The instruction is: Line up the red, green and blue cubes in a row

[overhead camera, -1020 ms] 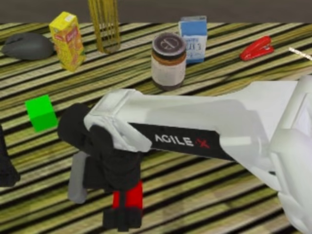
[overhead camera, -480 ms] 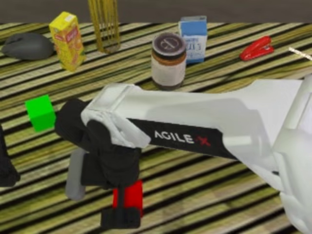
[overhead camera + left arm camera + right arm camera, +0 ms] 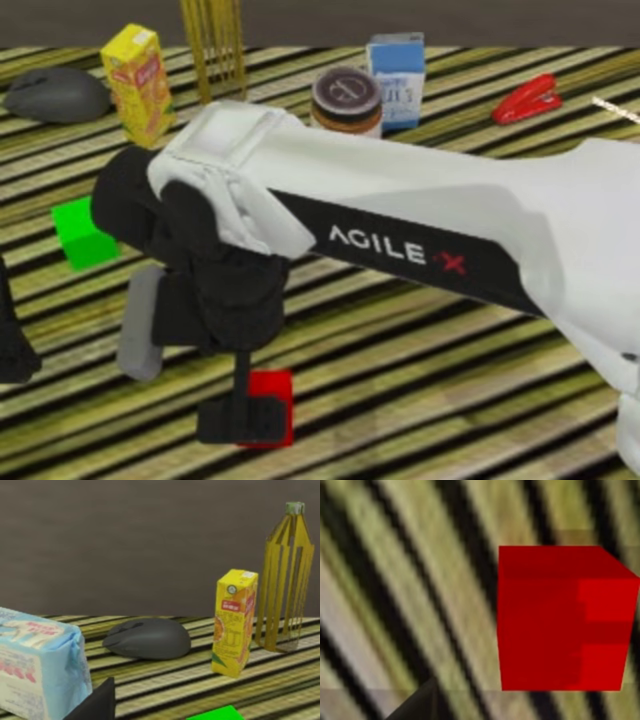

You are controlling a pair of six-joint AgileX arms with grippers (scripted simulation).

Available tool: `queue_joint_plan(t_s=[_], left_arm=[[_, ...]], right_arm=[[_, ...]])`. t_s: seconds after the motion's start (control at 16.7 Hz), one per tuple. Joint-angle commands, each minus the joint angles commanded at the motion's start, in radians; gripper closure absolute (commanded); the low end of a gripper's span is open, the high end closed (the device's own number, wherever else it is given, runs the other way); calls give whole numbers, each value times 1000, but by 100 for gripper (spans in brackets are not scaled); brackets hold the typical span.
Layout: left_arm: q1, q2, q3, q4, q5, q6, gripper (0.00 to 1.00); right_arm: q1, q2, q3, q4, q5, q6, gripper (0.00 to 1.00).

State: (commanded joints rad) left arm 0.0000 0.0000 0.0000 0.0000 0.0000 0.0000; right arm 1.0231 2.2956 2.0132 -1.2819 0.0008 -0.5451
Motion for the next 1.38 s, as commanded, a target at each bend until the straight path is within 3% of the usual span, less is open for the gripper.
queue_joint_plan(t_s=[0.3,0.54,0.78,1.08,1.38], left_arm=[[-2,28,27,-18,2,19,0],[-10,201,198,-128,4,126,0],[-16,530,487,-313,3,298,0],[-27,1093,907,-599,2,556,0],[-39,1629,1297,-872,2,801,0]], right_arm=[[-20,-26,-26,25,-3,6,0],[-110,-210,-175,151,-16,47,0],[-265,-548,-442,346,-36,128,0],[-513,-1107,-922,636,-57,271,0],[-749,-1661,-1431,912,-54,407,0]])
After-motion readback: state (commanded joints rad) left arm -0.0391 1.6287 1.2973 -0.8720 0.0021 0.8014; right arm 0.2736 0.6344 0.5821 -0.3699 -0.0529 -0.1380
